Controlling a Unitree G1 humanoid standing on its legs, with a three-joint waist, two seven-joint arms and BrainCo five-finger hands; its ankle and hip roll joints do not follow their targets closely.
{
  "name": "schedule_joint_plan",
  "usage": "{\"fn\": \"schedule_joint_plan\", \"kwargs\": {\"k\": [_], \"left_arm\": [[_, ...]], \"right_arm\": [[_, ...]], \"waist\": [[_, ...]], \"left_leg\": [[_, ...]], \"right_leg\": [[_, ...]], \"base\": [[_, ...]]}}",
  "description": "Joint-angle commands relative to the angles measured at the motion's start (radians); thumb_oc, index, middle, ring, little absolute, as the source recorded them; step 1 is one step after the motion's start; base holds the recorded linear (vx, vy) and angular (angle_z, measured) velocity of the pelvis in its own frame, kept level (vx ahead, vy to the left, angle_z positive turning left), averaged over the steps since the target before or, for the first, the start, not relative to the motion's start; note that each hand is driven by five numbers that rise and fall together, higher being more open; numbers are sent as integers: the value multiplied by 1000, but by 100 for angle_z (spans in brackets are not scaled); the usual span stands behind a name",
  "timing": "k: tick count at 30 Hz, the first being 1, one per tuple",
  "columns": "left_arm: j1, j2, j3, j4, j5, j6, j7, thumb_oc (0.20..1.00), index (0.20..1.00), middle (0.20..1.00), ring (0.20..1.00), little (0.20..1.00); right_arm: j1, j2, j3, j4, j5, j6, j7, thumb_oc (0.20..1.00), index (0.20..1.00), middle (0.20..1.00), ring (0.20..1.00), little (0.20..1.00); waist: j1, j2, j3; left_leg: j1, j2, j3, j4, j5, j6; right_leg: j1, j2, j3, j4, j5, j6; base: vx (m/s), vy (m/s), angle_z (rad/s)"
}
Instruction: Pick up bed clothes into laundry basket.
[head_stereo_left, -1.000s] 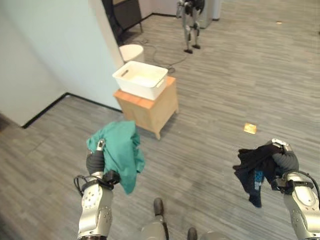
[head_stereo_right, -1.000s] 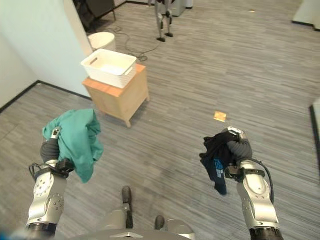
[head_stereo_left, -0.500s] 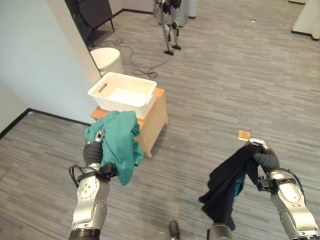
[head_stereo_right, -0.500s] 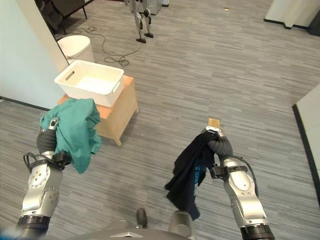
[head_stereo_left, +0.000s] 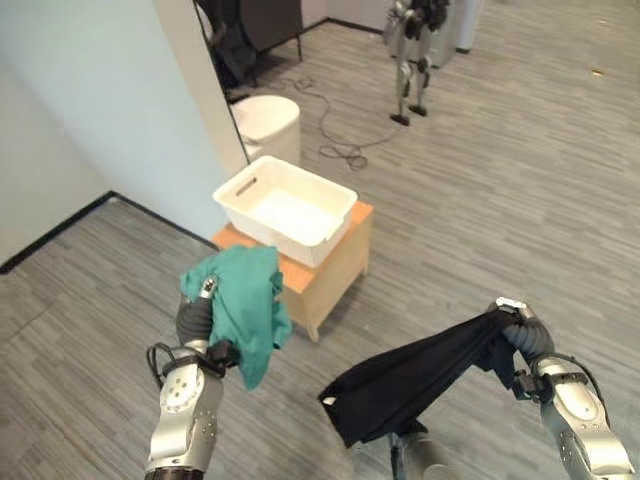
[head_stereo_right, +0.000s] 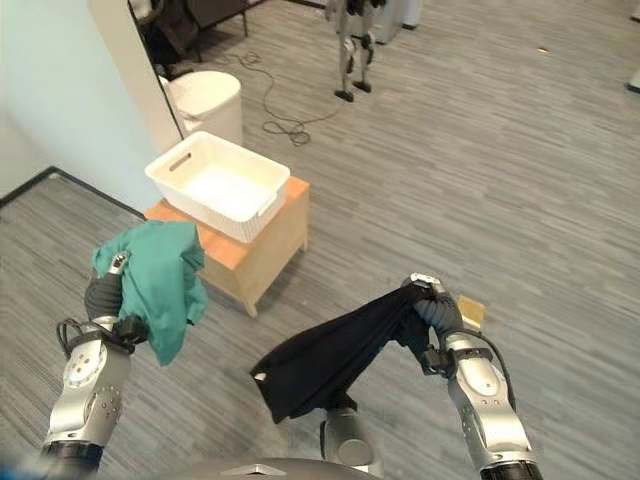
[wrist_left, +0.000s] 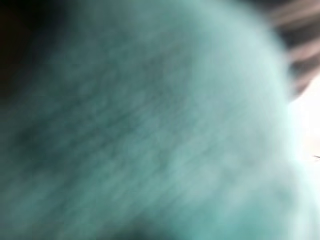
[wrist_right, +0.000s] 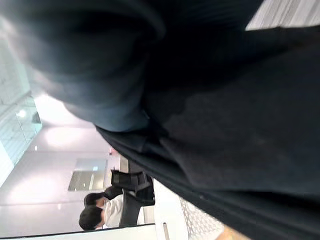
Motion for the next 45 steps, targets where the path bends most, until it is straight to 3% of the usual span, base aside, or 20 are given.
{"fn": "schedule_joint_plan", "kwargs": {"k": [1, 3, 4, 5, 7, 8, 10, 11, 14, 17, 22, 24, 28, 31, 35, 37, 40, 42, 44, 45], "left_arm": [[-63, 52, -21, -58, -40, -64, -22, 200, 200, 200, 200, 200], [-82, 59, -33, -68, -37, -65, -29, 200, 200, 200, 200, 200], [-82, 59, -33, -68, -37, -65, -29, 200, 200, 200, 200, 200], [-81, 56, -22, -77, -49, -69, -12, 200, 200, 200, 200, 200], [-85, 57, -11, -70, -44, -70, -3, 200, 200, 200, 200, 200], [-78, 57, 10, -45, -40, -71, 9, 200, 200, 200, 200, 200], [-78, 57, 9, -45, -40, -71, 9, 200, 200, 200, 200, 200], [-65, 61, 19, -27, -33, -69, 17, 200, 200, 200, 200, 200], [-49, 59, 37, -20, -25, -69, 35, 200, 200, 200, 200, 200], [-44, 52, 45, -24, -21, -73, 39, 200, 200, 200, 200, 200], [-48, 55, 41, -26, -24, -75, 37, 200, 200, 200, 200, 200], [-56, 77, 41, -42, -6, -74, 42, 200, 200, 200, 200, 200], [-80, 142, 60, -62, 50, -71, 53, 200, 200, 200, 200, 200], [-108, 198, 66, -70, 100, -74, 61, 200, 200, 200, 200, 200], [-159, 239, 73, -79, 120, -86, 70, 200, 200, 200, 200, 200], [-206, 265, 73, -69, 134, -94, 83, 200, 200, 200, 200, 200], [-299, 315, 49, -15, 173, -124, 99, 200, 200, 200, 200, 200], [-366, 356, 4, 58, 160, -120, 87, 200, 200, 200, 200, 200], [-487, 474, -72, 180, 191, -84, 72, 200, 200, 200, 200, 200], [-497, 478, -78, 188, 189, -87, 71, 200, 200, 200, 200, 200]], "right_arm": [[-32, -43, -37, -95, 27, -80, -11, 200, 200, 200, 200, 200], [-36, -58, -43, -89, 35, -88, -21, 200, 200, 200, 200, 200], [-37, -58, -43, -89, 35, -88, -21, 200, 200, 200, 200, 200], [-33, -70, -47, -96, 34, -93, -29, 200, 200, 200, 200, 200], [-30, -77, -57, -106, 27, -91, -37, 200, 200, 200, 200, 200], [-13, -81, -77, -128, 27, -88, -36, 200, 200, 200, 200, 200], [-11, -80, -78, -130, 27, -88, -36, 200, 200, 200, 200, 200], [5, -84, -92, -139, 24, -84, -34, 200, 200, 200, 200, 200], [21, -85, -96, -135, 4, -80, -41, 200, 200, 200, 200, 200], [28, -80, -91, -134, -7, -73, -37, 200, 200, 200, 200, 200], [34, -62, -79, -141, -14, -67, -29, 200, 200, 200, 200, 200], [16, -46, -59, -138, -26, -65, -27, 200, 200, 200, 200, 200], [-23, -22, -1, -137, -42, -58, -8, 200, 200, 200, 200, 200], [-14, -11, 3, -154, -38, -54, 9, 200, 200, 200, 200, 200], [-7, -7, 5, -154, -25, -54, 12, 200, 200, 200, 200, 200], [-13, -11, 14, -147, -14, -56, 17, 200, 200, 200, 200, 200], [-27, -27, 60, -137, 9, -63, 48, 200, 200, 200, 200, 200], [-41, -40, 86, -134, 26, -64, 66, 200, 200, 200, 200, 200], [-35, -58, 138, -140, 39, -52, 94, 200, 200, 200, 200, 200], [-36, -55, 136, -139, 39, -53, 94, 200, 200, 200, 200, 200]], "waist": [[-27, -27, -35], [-34, -31, -26], [-35, -31, -26], [-33, -45, -12], [-28, -49, -2], [-22, -48, -3], [-23, -49, -4], [-17, -42, -10], [-2, -32, -14], [5, -32, -12], [9, -31, -23], [12, -32, -25], [20, -30, 2], [0, -18, 14], [-22, -4, 10], [-35, -12, 6], [-44, -30, -19], [-52, -28, -33], [-74, -19, -53], [-73, -21, -51]], "left_leg": [[-121, 111, 39, 48, 133, -44], [-183, 131, 44, 185, 171, -63], [-185, 131, 43, 187, 170, -63], [-225, 168, 98, 280, 222, -64], [-255, 185, 150, 251, 230, -57], [-280, 189, 199, 176, 225, -62], [-279, 186, 199, 173, 227, -61], [-309, 167, 215, 111, 221, -64], [-349, 139, 202, 37, 261, -69], [-369, 138, 210, 21, 287, -76], [-356, 115, 200, 4, 259, -58], [-340, 85, 205, 10, 216, -24], [-302, 63, 225, 30, 169, 18], [-273, 59, 195, -1, 171, 30], [-235, 61, 190, -39, 170, 17], [-211, 58, 189, -52, 161, 2], [-192, 66, 193, -57, 158, -15], [-179, 75, 201, -66, 165, -24], [-163, 87, 213, -77, 175, -36], [-162, 87, 212, -79, 175, -37]], "right_leg": [[53, -53, -6, 53, -169, 78], [101, -56, -51, 38, -192, 53], [101, -56, -52, 38, -192, 53], [149, -58, -88, 21, -209, 31], [184, -69, -109, 9, -223, 30], [206, -83, -135, -5, -236, 36], [207, -85, -135, -6, -236, 37], [221, -91, -155, -18, -246, 41], [250, -91, -158, -33, -262, 47], [276, -95, -152, -36, -273, 51], [292, -123, -137, -34, -278, 70], [274, -158, -118, 13, -271, 97], [175, -182, -70, 228, -223, 141], [105, -150, -3, 335, -182, 141], [62, -140, -2, 248, -207, 131], [54, -144, -19, 100, -193, 130], [103, -132, 15, 23, -188, 130], [132, -125, 12, -10, -180, 124], [169, -109, 9, -52, -177, 116], [171, -108, 8, -55, -177, 116]], "base": [[175, -354, 24], [83, -234, 61], [86, -254, 72], [90, -215, 69], [138, -175, 53], [129, -55, 47], [99, -6, 42], [155, 30, 24], [173, 55, 8], [196, 119, -10], [158, 178, -19], [176, 317, -34], [69, 189, -38], [113, 152, -5], [123, 25, 27], [185, -78, 18], [174, -131, 20], [164, -124, 27], [140, -107, -11], [94, -99, -13]]}}
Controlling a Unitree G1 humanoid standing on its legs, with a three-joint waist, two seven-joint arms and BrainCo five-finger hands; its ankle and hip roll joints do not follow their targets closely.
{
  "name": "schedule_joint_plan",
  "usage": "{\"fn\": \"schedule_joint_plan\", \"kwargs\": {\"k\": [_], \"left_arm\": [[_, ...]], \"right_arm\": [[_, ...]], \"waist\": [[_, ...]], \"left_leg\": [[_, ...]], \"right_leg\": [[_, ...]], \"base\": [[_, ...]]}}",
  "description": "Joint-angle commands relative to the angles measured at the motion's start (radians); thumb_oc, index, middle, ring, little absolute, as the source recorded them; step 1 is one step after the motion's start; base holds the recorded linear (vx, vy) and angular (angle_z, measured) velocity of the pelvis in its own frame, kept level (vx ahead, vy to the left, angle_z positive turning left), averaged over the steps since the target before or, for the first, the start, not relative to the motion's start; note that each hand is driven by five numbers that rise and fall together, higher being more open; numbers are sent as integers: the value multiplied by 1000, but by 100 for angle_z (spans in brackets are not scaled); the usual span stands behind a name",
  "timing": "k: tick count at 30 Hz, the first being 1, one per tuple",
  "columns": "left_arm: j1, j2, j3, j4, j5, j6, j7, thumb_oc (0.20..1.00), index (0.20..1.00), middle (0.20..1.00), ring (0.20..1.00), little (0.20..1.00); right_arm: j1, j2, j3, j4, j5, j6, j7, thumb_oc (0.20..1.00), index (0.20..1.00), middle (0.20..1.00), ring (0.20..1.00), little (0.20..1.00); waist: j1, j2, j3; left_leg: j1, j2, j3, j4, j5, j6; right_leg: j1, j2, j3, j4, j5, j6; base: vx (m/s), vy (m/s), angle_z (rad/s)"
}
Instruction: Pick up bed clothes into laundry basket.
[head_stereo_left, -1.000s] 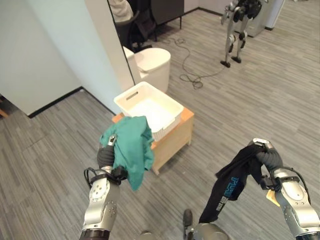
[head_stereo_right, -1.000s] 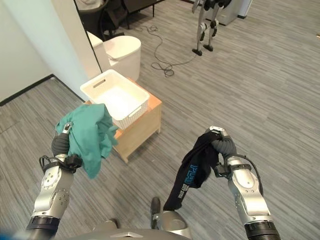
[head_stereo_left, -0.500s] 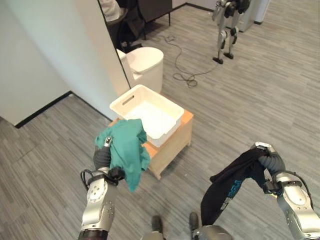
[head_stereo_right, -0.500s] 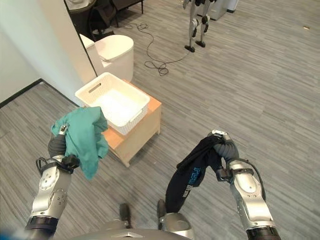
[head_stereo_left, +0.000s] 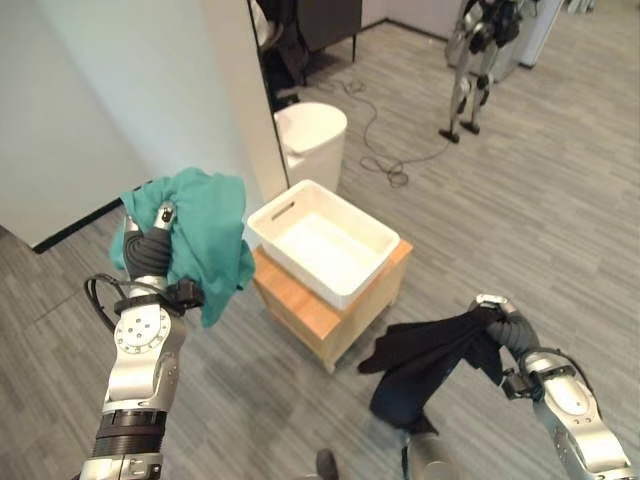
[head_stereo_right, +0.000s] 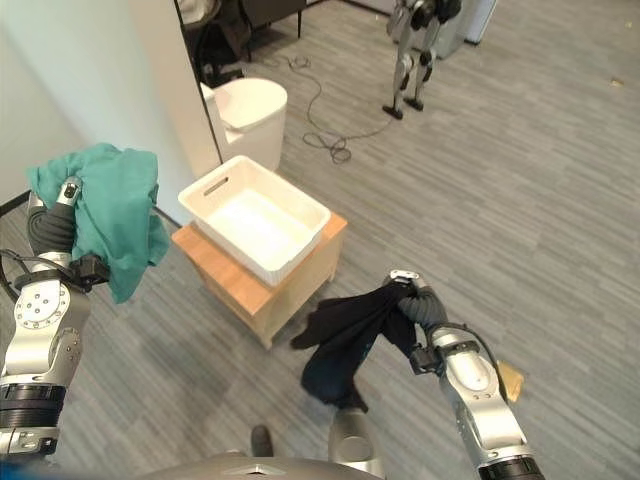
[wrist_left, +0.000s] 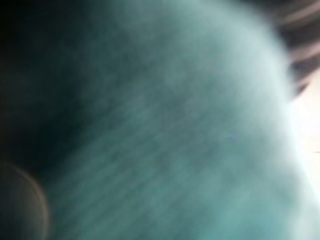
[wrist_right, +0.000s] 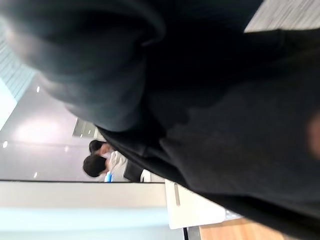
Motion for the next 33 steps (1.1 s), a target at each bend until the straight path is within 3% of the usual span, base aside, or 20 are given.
{"fn": "schedule_joint_plan", "kwargs": {"k": [1, 8, 14, 26, 33], "left_arm": [[-257, 155, -125, 139, 25, -33, -41, 200, 200, 200, 200, 200], [-465, 274, -273, 356, -55, 3, -114, 200, 200, 200, 200, 200], [-623, 268, -359, 605, -144, 36, -148, 200, 200, 200, 200, 200], [-848, 303, -486, 869, 22, 80, -191, 200, 200, 200, 200, 200], [-876, 327, -479, 929, 59, 88, -192, 200, 200, 200, 200, 200]], "right_arm": [[-60, -41, 34, -59, 75, -42, 38, 200, 200, 200, 200, 200], [-12, -58, 54, -47, 96, -21, 74, 200, 200, 200, 200, 200], [8, -81, 90, -40, 112, -9, 100, 200, 200, 200, 200, 200], [11, -156, 107, -25, 93, 1, 141, 200, 200, 200, 200, 200], [43, -150, 115, -56, 105, 15, 173, 200, 200, 200, 200, 200]], "waist": [[-48, 47, -38], [-76, 60, -51], [-102, 77, -55], [-126, 74, -4], [-136, 82, 25]], "left_leg": [[-11, 105, 31, 29, 14, -44], [9, 123, 47, 15, 31, -63], [10, 126, 53, 2, 38, -71], [-54, 139, 84, 2, 53, -85], [-100, 144, 116, 2, 63, -95]], "right_leg": [[35, 21, -23, 37, -143, 14], [64, 38, -25, 12, -141, 9], [65, 41, -21, 13, -142, 10], [-19, 50, 5, -3, -111, 19], [-83, 60, 28, -3, -97, 20]], "base": [[72, -79, -6], [59, -50, -13], [26, 0, 0], [-22, 2, -7], [-23, -7, -14]]}}
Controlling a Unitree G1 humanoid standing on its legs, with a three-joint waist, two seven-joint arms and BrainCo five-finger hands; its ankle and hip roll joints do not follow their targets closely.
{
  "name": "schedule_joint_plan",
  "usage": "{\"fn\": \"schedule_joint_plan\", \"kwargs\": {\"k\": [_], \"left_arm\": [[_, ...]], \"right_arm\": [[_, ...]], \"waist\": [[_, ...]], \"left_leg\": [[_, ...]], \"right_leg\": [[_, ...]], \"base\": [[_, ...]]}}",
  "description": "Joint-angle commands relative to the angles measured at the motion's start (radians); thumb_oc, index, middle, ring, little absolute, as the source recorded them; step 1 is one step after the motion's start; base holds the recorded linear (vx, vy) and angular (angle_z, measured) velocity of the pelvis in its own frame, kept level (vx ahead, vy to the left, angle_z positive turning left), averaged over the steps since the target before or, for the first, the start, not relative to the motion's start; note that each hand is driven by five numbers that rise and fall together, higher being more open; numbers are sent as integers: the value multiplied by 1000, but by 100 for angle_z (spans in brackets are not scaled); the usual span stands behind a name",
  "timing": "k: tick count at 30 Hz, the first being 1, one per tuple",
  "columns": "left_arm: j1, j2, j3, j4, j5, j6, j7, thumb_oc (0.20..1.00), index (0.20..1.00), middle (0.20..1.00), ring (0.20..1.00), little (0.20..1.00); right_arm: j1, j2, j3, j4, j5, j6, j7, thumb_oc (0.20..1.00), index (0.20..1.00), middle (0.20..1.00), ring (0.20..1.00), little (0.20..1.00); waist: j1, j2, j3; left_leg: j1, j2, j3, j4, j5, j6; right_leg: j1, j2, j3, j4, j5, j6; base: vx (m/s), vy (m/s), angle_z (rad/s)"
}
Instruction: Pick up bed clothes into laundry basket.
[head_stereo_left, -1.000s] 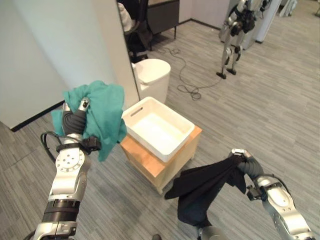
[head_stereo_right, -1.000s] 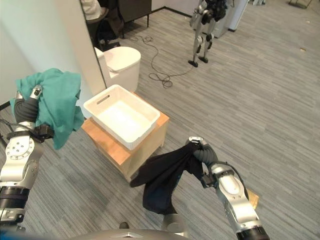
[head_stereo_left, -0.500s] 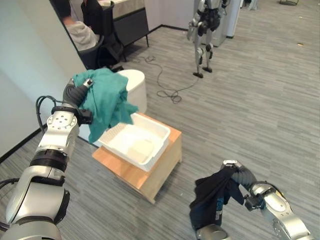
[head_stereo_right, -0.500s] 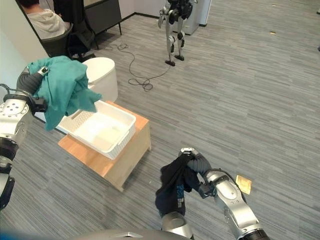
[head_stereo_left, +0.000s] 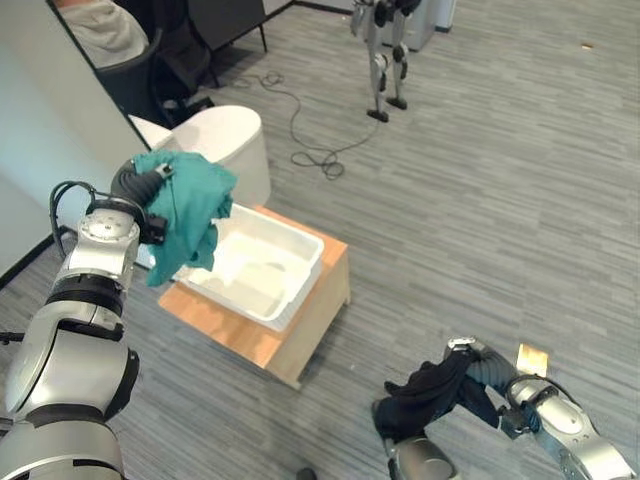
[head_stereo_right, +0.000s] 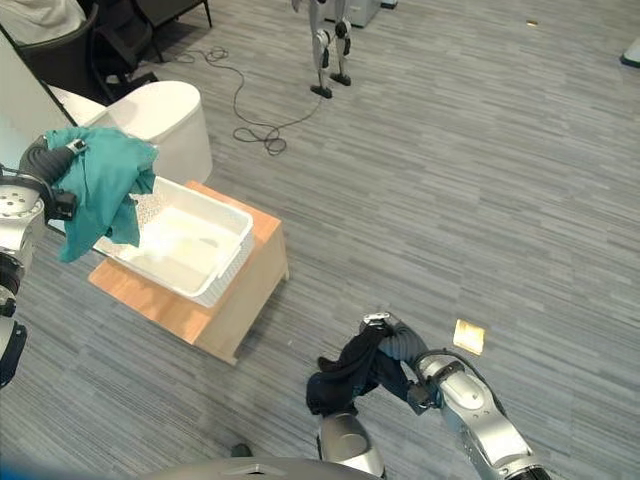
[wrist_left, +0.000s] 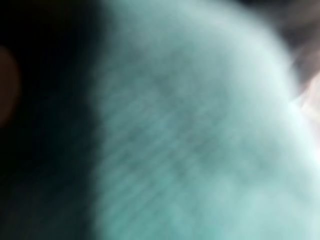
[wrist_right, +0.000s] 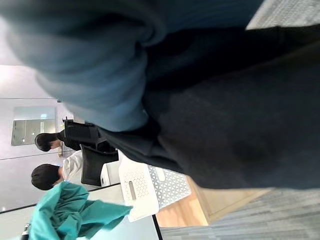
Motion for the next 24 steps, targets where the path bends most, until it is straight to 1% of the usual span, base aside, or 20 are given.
{"fn": "schedule_joint_plan", "kwargs": {"k": [1, 4, 6, 7, 8, 10, 12, 14, 15, 16, 17, 18, 20, 21, 22, 23, 24], "left_arm": [[-168, 64, 22, 29, 25, -43, 15, 200, 200, 200, 200, 200], [-167, 48, 29, 32, 43, -44, 25, 200, 200, 200, 200, 200], [-173, 41, 17, 43, 90, -39, 30, 200, 200, 200, 200, 200], [-174, 41, 17, 43, 90, -39, 30, 200, 200, 200, 200, 200], [-177, 29, 10, 54, 127, -36, 38, 200, 200, 200, 200, 200], [-162, 20, 26, 66, 114, -32, 31, 200, 200, 200, 200, 200], [-163, 21, 16, 84, 162, -22, 41, 200, 200, 200, 200, 200], [-180, 46, -30, 97, 271, -17, 49, 200, 200, 200, 200, 200], [-201, 73, -87, 107, 394, -13, 61, 200, 200, 200, 200, 200], [-217, 89, -126, 113, 481, -14, 85, 200, 200, 200, 200, 200], [-220, 88, -128, 114, 482, -14, 85, 200, 200, 200, 200, 200], [-239, 105, -202, 116, 646, -4, 118, 200, 200, 200, 200, 200], [-247, 121, -316, 120, 858, 5, 149, 200, 200, 200, 200, 200], [-196, 133, -318, 158, 933, 20, 148, 200, 200, 200, 200, 200], [-194, 132, -317, 158, 934, 20, 148, 200, 200, 200, 200, 200], [-187, 145, -323, 175, 968, 29, 150, 200, 200, 200, 200, 200], [-164, 155, -302, 186, 973, 36, 158, 200, 200, 200, 200, 200]], "right_arm": [[-35, 0, -21, -53, 34, -28, 35, 200, 200, 200, 200, 200], [-33, -2, -16, -50, 29, -21, 38, 200, 200, 200, 200, 200], [-37, -8, -14, -52, 26, -22, 39, 200, 200, 200, 200, 200], [-37, -8, -15, -52, 26, -22, 39, 200, 200, 200, 200, 200], [-45, -12, -12, -55, 32, -27, 40, 200, 200, 200, 200, 200], [-48, -13, -12, -58, 34, -29, 37, 200, 200, 200, 200, 200], [-52, -15, -10, -56, 31, -32, 30, 200, 200, 200, 200, 200], [-57, -14, -6, -45, 29, -31, 25, 200, 200, 200, 200, 200], [-56, -17, -7, -41, 26, -36, 25, 200, 200, 200, 200, 200], [-53, -20, -8, -40, 22, -41, 28, 200, 200, 200, 200, 200], [-53, -18, -8, -40, 22, -41, 28, 200, 200, 200, 200, 200], [-50, -26, -2, -40, 14, -54, 28, 200, 200, 200, 200, 200], [-47, -44, 2, -46, 3, -76, 32, 200, 200, 200, 200, 200], [-35, -79, 4, -69, -3, -87, 40, 200, 200, 200, 200, 200], [-35, -80, 3, -69, -3, -87, 40, 200, 200, 200, 200, 200], [-32, -90, 5, -76, -7, -90, 43, 200, 200, 200, 200, 200], [-33, -97, 13, -80, -7, -93, 48, 200, 200, 200, 200, 200]], "waist": [[2, 10, 50], [-3, 11, 65], [-8, 11, 76], [-8, 11, 76], [-11, 8, 90], [-12, 7, 97], [-16, 6, 107], [-21, 6, 112], [-23, 7, 115], [-24, 6, 117], [-23, 5, 117], [-27, 7, 117], [-28, 6, 120], [-32, 11, 126], [-32, 12, 125], [-32, 15, 125], [-31, 19, 125]], "left_leg": [[0, 49, 29, 11, 52, -21], [-15, 52, 38, 11, 54, -25], [-23, 54, 40, 11, 58, -28], [-23, 54, 40, 11, 58, -28], [-32, 56, 41, 11, 60, -30], [-39, 59, 46, 11, 62, -33], [-45, 61, 54, 11, 62, -35], [-50, 63, 61, 11, 64, -38], [-53, 64, 66, 11, 65, -39], [-55, 64, 70, 11, 65, -41], [-55, 64, 70, 11, 65, -41], [-56, 65, 75, 11, 65, -42], [-53, 66, 82, 11, 62, -43], [-50, 63, 91, 11, 58, -45], [-50, 63, 91, 11, 58, -45], [-50, 62, 94, 11, 56, -45], [-49, 61, 100, 11, 54, -46]], "right_leg": [[53, -53, -16, 16, -116, 93], [32, -48, -14, 16, -115, 93], [22, -45, -14, 16, -115, 92], [21, -45, -14, 16, -115, 92], [9, -41, -12, 16, -115, 92], [-1, -40, -13, 16, -114, 92], [-13, -35, -10, 16, -112, 91], [-24, -31, -7, 16, -109, 91], [-30, -29, -7, 16, -108, 91], [-34, -29, -7, 16, -106, 91], [-34, -29, -6, 16, -106, 91], [-38, -27, -5, 16, -105, 92], [-41, -27, -3, 16, -106, 95], [-45, -27, -1, 16, -105, 97], [-45, -27, -1, 16, -105, 97], [-46, -28, 0, 16, -106, 97], [-48, -30, 0, 16, -105, 98]], "base": [[-14, -10, -21], [-9, -31, -13], [7, -31, -14], [0, -32, -11], [-9, -28, -9], [4, -41, -5], [0, -34, -4], [-2, -28, -4], [6, -20, -4], [5, -9, -8], [13, -4, -9], [24, 2, -9], [49, 25, -14], [47, 41, -14], [43, 49, -10], [22, 34, -22], [23, 40, -19]]}}
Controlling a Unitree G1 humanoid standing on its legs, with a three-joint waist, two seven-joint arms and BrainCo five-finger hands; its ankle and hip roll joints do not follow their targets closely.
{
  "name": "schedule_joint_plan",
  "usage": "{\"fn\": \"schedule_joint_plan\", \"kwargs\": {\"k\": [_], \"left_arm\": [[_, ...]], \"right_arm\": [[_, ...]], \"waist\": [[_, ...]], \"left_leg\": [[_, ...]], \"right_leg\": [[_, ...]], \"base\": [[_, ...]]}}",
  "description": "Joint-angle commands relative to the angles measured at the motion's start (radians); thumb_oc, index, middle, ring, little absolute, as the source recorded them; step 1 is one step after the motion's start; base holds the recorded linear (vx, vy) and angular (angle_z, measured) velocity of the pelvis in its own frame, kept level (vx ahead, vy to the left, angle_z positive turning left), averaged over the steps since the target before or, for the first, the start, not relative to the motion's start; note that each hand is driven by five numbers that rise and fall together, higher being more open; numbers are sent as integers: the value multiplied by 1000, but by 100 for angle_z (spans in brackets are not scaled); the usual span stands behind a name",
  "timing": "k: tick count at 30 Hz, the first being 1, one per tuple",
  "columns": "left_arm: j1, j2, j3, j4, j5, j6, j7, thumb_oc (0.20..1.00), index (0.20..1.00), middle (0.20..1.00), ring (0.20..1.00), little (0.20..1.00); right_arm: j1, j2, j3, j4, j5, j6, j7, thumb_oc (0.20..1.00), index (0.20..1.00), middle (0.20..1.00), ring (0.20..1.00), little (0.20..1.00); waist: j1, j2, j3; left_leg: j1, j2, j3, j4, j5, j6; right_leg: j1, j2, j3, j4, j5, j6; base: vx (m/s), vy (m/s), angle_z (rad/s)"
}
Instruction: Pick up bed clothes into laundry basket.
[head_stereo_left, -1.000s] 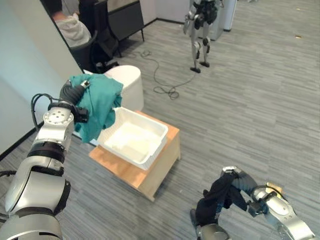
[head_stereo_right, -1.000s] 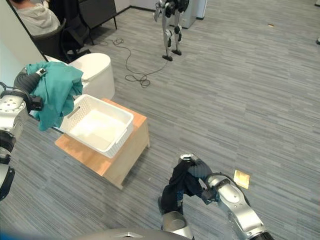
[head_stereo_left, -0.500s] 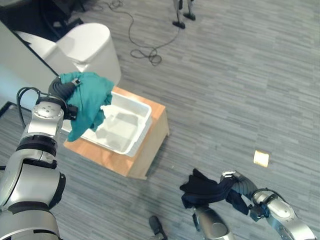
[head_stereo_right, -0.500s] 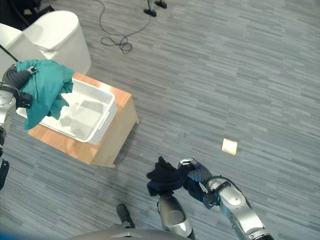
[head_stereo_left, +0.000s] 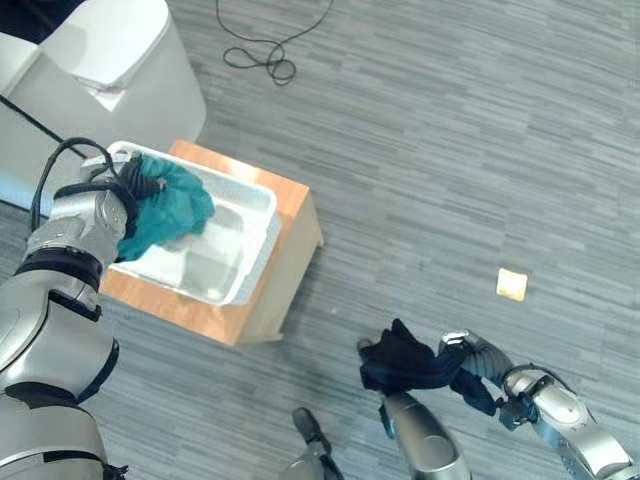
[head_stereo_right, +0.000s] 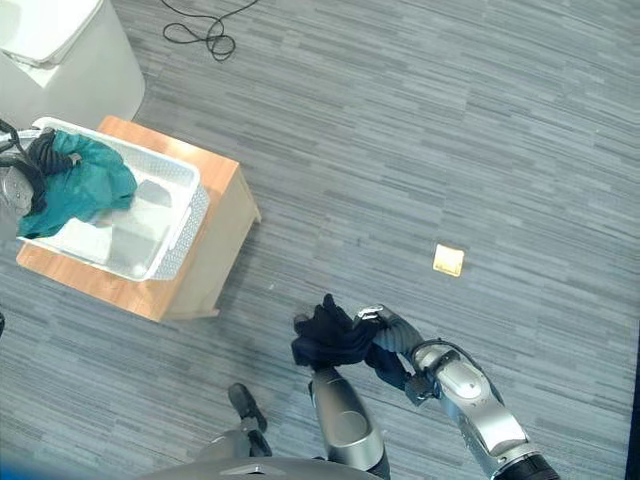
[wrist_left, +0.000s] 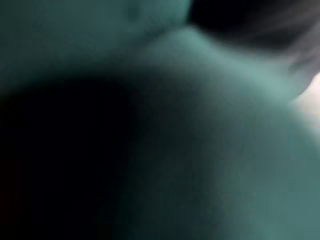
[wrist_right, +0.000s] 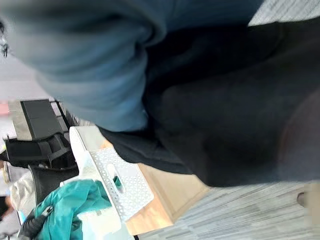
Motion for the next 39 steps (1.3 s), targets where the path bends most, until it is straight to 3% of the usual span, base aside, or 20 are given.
{"fn": "schedule_joint_plan", "kwargs": {"k": [1, 5, 12, 13, 14, 28, 33, 38, 39], "left_arm": [[-7, 82, 105, 49, 67, 43, 47, 200, 200, 200, 200, 200], [36, 96, 219, 56, -38, 49, 62, 200, 200, 200, 200, 200], [63, 89, 296, 44, -127, 40, 87, 200, 200, 200, 200, 200], [65, 87, 299, 45, -132, 39, 90, 363, 363, 363, 363, 363], [64, 86, 306, 44, -142, 38, 96, 1000, 1000, 1000, 1000, 1000], [133, 66, 367, 25, -209, 7, 95, 1000, 1000, 1000, 1000, 1000], [142, 8, 410, -43, -323, -34, 112, 1000, 1000, 1000, 1000, 1000], [240, -53, 447, -317, -420, -116, 107, 1000, 1000, 1000, 1000, 1000], [343, -33, 459, -541, -420, -157, 86, 1000, 1000, 1000, 1000, 1000]], "right_arm": [[14, -6, -17, -58, -2, -78, 35, 200, 200, 200, 200, 200], [25, -1, -11, -59, -5, -74, 33, 200, 200, 200, 200, 200], [16, -16, 1, -61, -33, -78, 26, 200, 200, 200, 200, 200], [14, -16, 1, -59, -31, -79, 23, 200, 200, 200, 200, 200], [12, -16, 1, -58, -28, -82, 21, 200, 200, 200, 200, 200], [5, -35, 33, -72, -37, -78, 25, 200, 200, 200, 200, 200], [-10, -34, 38, -59, -46, -83, 6, 200, 200, 200, 200, 200], [-43, -44, -44, -19, -114, -111, -93, 200, 200, 200, 200, 200], [-84, -53, -108, 23, -152, -132, -144, 200, 200, 200, 200, 200]], "waist": [[6, 5, -30], [3, 15, -34], [4, 20, -34], [3, 20, -34], [2, 20, -33], [-10, 46, -62], [-2, 48, -77], [15, 51, -94], [33, 53, -107]], "left_leg": [[27, 41, 4, 12, 58, -26], [18, 36, 3, 12, 54, -26], [8, 34, 5, 12, 51, -27], [7, 34, 6, 12, 51, -27], [7, 34, 9, 12, 51, -28], [34, 33, 30, 12, 48, -32], [49, 29, 13, 12, 46, -28], [64, 18, -27, 12, 39, -18], [69, 13, -44, 12, 34, -13]], "right_leg": [[71, -73, -64, 14, -128, 113], [58, -75, -66, 14, -126, 111], [49, -75, -68, 14, -126, 108], [48, -75, -68, 14, -125, 108], [48, -75, -68, 14, -124, 108], [69, -64, -62, 14, -140, 97], [98, -68, -73, 14, -150, 93], [145, -83, -93, 14, -161, 90], [165, -89, -102, 14, -164, 89]], "base": [[13, 29, -13], [7, 12, 2], [1, 2, 0], [0, 0, 0], [0, 0, 0], [10, -3, -3], [2, -2, 1], [19, -1, 17], [7, 13, 40]]}}
